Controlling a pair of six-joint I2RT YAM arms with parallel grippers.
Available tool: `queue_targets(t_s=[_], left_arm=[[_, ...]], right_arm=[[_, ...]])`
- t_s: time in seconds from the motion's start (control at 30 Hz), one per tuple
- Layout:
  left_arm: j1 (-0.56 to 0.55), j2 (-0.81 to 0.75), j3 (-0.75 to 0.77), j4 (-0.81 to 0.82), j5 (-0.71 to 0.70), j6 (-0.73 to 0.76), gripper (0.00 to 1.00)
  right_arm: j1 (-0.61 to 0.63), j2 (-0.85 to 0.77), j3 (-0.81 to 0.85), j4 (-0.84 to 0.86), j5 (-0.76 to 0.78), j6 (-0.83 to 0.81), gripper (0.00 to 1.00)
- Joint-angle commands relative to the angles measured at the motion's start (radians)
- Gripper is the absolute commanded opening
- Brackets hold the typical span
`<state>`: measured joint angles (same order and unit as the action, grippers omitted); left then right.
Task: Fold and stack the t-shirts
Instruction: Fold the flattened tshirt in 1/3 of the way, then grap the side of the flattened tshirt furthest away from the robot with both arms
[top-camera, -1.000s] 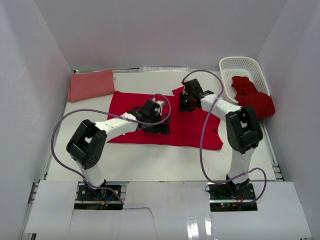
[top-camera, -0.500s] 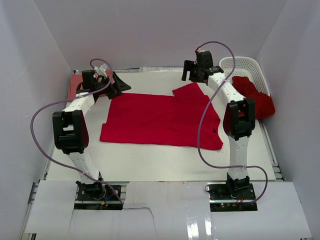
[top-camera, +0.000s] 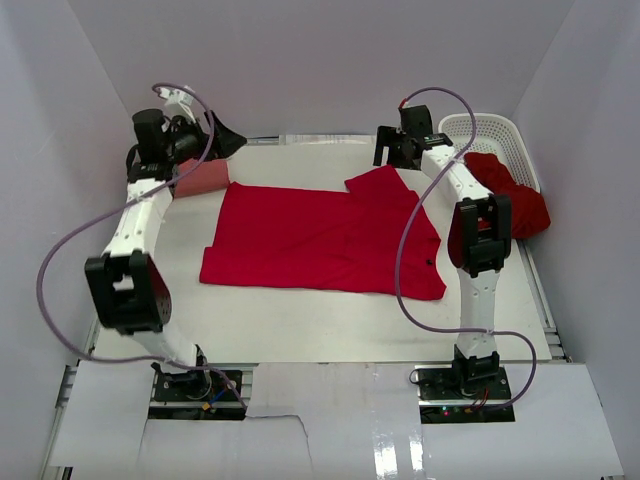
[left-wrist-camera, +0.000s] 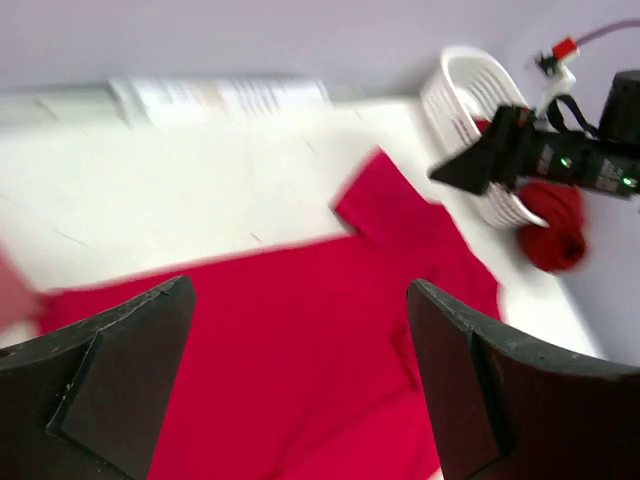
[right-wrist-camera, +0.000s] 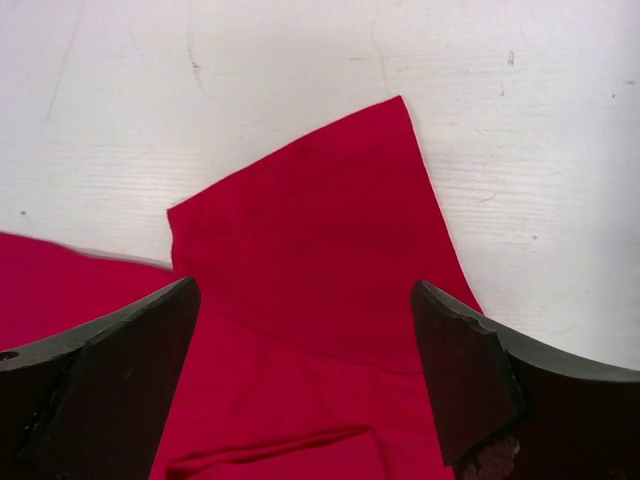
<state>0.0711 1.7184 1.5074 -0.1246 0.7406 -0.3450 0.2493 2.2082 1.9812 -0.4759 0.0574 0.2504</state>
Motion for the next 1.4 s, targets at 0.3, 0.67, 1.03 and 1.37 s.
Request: queue_targets(t_s=[0.3,0.67,1.03,1.37], left_arm=[[-0.003,-0.418,-0.57,0.658,-0.565,-0.004,0.98],[-0.091,-0.171,-0.284,0.292,-0.747,0.156,0.81],[-0.103,0.174,0.108,-0.202,-0.952,0.026,0.82],[-0.122,0.237,0.08,-0.132,-0.88,0.057,0.92]], right_arm=[[0.002,-0.062,0.007,0.059,-0.042,0.015,0.92],[-0.004,-0.007,0.059,0.023,-0.002,0.0,0.95],[-0.058,0.154,0.166,-0.026,-0.008,0.027,0.92],[-0.081,0.285,0.286,0.028,-0.047,-0.013,0.86]])
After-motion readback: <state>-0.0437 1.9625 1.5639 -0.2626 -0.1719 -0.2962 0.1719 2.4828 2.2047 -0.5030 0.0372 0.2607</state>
